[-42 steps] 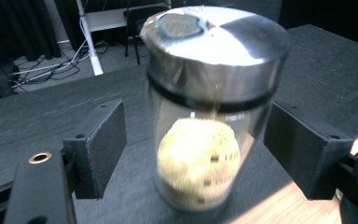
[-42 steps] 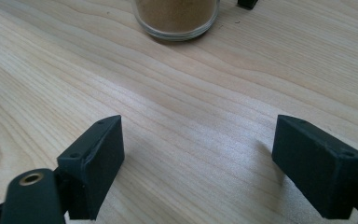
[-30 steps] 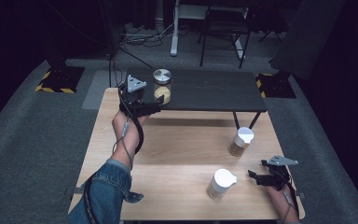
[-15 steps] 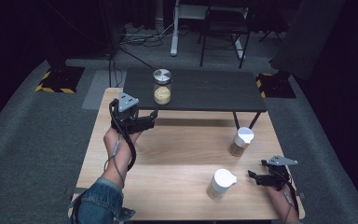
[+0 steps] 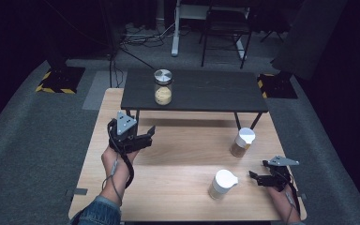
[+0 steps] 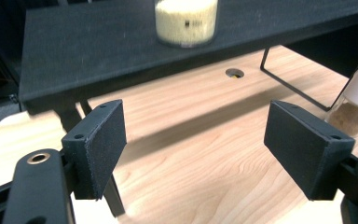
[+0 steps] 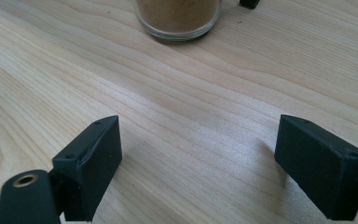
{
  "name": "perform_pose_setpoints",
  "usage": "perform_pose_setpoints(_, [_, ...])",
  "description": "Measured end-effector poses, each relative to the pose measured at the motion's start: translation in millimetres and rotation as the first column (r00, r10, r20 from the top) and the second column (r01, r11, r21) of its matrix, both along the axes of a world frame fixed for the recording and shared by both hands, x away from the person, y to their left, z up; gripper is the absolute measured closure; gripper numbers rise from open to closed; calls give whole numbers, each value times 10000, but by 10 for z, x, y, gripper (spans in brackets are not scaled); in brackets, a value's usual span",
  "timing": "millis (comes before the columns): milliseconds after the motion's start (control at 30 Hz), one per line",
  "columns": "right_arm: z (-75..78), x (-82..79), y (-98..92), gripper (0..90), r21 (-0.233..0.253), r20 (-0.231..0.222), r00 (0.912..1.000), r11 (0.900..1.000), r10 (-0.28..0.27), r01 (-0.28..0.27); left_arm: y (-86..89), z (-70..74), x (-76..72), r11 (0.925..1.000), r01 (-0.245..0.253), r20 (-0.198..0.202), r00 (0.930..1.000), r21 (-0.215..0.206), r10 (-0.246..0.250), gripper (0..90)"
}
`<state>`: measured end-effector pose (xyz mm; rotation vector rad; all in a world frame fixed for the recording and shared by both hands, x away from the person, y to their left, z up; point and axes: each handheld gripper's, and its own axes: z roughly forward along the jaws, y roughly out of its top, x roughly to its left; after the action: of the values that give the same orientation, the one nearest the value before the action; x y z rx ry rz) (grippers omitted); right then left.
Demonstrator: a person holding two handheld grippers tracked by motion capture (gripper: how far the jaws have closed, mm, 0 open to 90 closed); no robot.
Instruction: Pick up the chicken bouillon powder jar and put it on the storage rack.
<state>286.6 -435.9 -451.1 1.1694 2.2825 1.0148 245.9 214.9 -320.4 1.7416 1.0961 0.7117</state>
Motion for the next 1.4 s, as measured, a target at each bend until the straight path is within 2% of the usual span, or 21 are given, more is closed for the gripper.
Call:
perform_pose_setpoints(167, [0,0,0,144,-1,-1,10000,10000,2,-2,9,-191,-50,9999,-64,-240,9997,128,67,209])
perform_pose_setpoints(633, [0,0,2,144,0,0,10000,10000,-6,6,-34,-568,-65,9984,-127,-905,9957,543,176,213])
perform_pose_setpoints(700, [0,0,2,144,2,0,10000,10000,-7,7,-49,-645,-49,9970,-126,-1097,9937,768,210,213])
perform_pose_setpoints(967, [0,0,4,144,2,2,10000,10000,-21,21,-59,-872,-2,9966,-128,-1640,9861,819,262,217])
perform_pose_setpoints(1300, [-1,0,4,143,3,3,10000,10000,-21,21,-101,-1019,44,9935,-177,-2138,9760,1124,416,217])
perform_pose_setpoints(1367, [-1,0,4,143,2,3,10000,10000,-21,21,-119,-1049,63,9899,-149,-2249,9733,1411,467,217])
perform_pose_setpoints(1400, [0,0,4,144,2,2,10000,10000,-22,22,-119,-1049,63,9899,-149,-2249,9733,1411,467,218])
